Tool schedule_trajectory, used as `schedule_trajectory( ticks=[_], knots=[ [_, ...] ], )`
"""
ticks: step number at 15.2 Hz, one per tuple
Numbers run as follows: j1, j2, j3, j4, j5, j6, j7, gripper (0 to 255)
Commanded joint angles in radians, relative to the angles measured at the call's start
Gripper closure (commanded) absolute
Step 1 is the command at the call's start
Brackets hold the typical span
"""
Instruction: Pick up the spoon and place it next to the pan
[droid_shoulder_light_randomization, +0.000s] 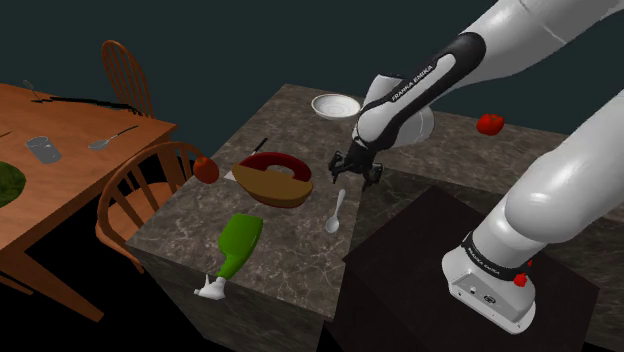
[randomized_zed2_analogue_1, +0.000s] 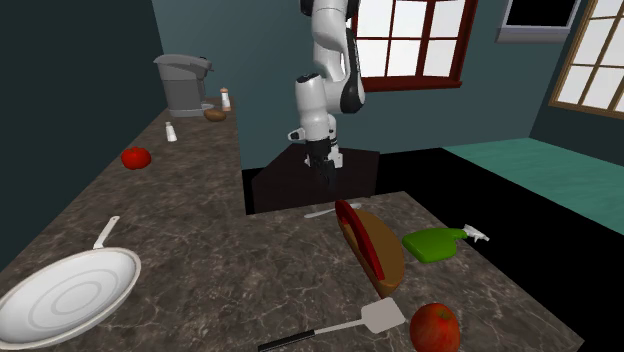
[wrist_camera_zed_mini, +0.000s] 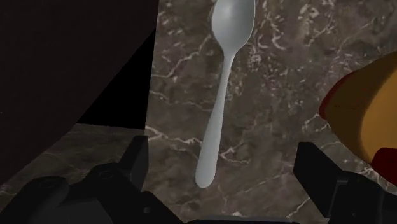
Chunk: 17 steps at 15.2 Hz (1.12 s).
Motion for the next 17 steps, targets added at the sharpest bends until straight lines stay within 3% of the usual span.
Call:
schedule_trajectory(
  ticks=[1,2,10,17],
  knots=[
    [0.020,0.094,0.011,0.011,0.070,0.087,0.009,0],
    [0.026,0.147,0.016,0.025,0.110,0.126,0.003,0],
    [0.029,0.323,0.057,0.073,0.229,0.260,-0.087,0],
    [0.028,0.323,0.058,0.073,0.228,0.260,-0.087,0]
  ],
)
